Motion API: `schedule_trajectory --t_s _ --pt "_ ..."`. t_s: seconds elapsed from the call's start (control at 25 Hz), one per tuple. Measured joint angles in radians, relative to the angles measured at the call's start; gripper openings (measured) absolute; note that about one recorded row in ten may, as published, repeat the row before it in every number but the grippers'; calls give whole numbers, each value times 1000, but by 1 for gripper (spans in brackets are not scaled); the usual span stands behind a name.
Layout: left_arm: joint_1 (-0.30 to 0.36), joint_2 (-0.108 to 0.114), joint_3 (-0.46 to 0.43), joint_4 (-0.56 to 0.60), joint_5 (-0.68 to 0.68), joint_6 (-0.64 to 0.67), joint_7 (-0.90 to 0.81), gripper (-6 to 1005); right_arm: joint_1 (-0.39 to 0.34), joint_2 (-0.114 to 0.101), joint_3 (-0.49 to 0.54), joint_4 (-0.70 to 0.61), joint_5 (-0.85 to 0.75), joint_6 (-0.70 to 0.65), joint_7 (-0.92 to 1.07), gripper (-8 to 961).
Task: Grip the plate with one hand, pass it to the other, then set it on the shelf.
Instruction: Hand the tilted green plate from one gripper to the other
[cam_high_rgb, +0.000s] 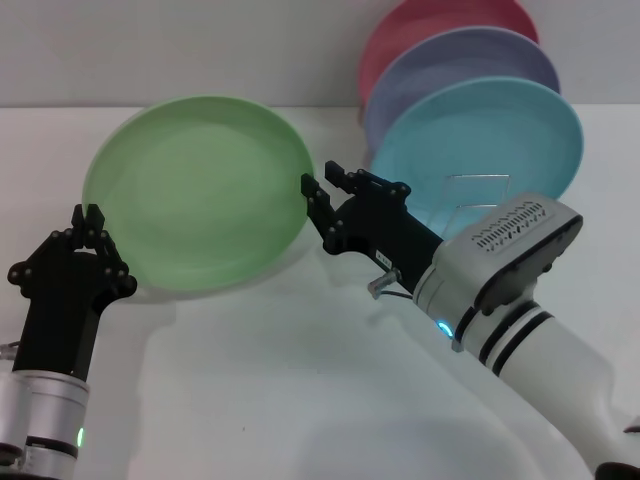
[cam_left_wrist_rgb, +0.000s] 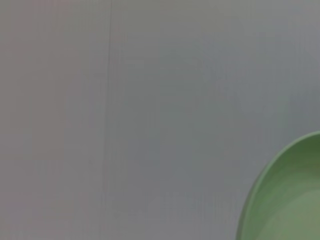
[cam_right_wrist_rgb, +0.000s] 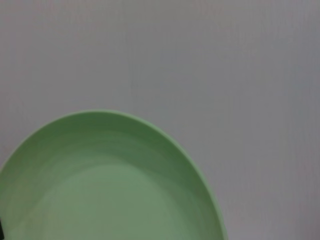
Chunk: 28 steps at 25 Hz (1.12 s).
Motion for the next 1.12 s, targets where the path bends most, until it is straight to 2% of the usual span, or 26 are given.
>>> schedule_trajectory --t_s 0.24,0.64,0.84,1.12 --pt "0 0 1 -1 0 1 0 33 7 2 2 1 0 10 0 295" --pt "-5 0 0 -2 -27 1 0 34 16 4 4 5 0 11 -1 302" --pt "-6 0 3 -10 -29 1 8 34 18 4 4 7 0 12 0 254" --pt "-6 0 9 -11 -29 1 10 34 20 4 4 9 0 21 0 244"
